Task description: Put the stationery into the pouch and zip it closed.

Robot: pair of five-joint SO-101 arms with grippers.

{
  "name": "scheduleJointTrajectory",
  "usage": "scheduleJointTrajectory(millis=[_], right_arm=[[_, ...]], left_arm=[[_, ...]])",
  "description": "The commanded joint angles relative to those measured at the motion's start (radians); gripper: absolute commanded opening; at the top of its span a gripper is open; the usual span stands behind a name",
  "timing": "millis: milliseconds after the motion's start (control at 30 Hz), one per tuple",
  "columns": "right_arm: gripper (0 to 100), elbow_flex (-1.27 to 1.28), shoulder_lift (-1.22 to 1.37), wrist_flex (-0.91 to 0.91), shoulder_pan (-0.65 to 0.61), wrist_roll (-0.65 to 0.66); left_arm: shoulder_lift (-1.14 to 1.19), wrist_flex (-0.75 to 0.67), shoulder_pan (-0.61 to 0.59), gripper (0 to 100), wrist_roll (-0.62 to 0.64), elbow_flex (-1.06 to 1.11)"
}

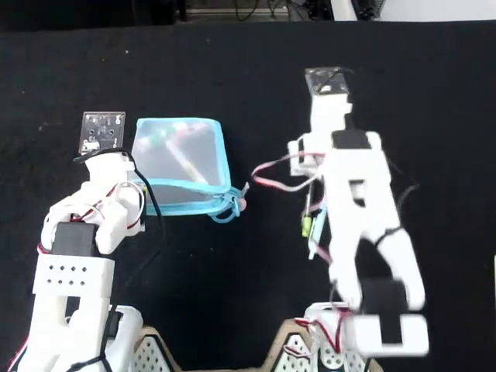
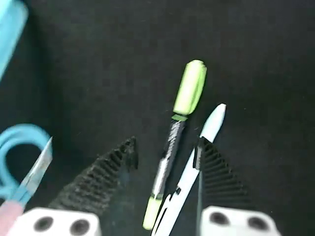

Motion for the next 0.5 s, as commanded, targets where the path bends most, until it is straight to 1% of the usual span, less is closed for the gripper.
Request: scheduleJointTrajectory(millis=[0,300,467], right_arm=[[18.1,-0.162,0.114,-0.020,0.052,-0.020],[18.1,-0.406,0.423,-0.018,0.046,-0.021],[18.1,-0.578,0.559,0.086,0.046,-0.023]], left_arm=[[0.005,0.006,-0.008,3,0.006,-0.004],[0.005,0.006,-0.008,3,0.006,-0.004],[0.005,0.008,-0.008,3,0.006,-0.004]])
